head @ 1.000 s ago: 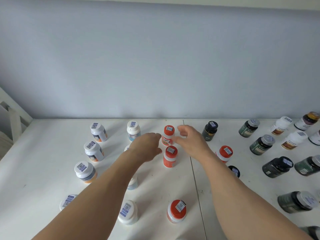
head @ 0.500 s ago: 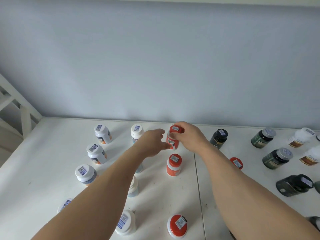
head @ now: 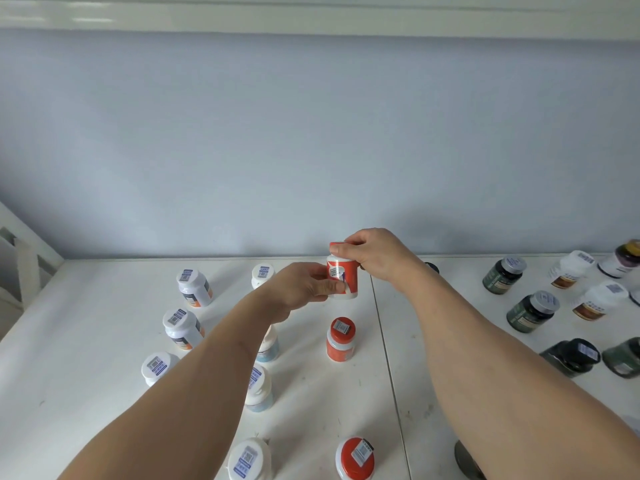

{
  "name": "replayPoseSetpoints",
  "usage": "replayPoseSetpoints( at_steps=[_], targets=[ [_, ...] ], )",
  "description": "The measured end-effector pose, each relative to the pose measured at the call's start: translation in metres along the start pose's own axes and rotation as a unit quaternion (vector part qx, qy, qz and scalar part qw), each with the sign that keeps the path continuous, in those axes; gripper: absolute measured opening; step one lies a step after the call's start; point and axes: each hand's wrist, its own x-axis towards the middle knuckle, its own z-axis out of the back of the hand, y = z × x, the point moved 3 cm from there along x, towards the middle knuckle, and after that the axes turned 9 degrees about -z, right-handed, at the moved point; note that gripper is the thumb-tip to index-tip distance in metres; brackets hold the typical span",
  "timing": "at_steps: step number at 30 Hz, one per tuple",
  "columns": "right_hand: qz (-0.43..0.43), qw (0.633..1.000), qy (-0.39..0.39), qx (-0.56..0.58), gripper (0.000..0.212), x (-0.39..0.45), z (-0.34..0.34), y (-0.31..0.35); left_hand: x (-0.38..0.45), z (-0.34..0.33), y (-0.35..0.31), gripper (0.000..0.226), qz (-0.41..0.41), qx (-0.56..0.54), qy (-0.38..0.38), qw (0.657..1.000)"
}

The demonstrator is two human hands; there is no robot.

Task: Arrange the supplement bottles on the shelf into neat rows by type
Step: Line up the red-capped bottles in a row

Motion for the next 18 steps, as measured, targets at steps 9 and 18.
replayPoseSetpoints(
  at_steps=[9, 18],
  targets=[
    [0.002, 1.0, 0.01, 0.023, 0.042, 0.007, -0.005, -0.006, 0.008, 0.004, 0.005, 0.037, -0.004, 0.076, -0.014, 0.997],
    [-0.001, 0.999, 0.038, -0.011, 0.051, 0.022, -0.036, -0.039, 0.014, 0.001, 0.014, 0.04, -0.048, 0.612, -0.007, 0.789]
  ],
)
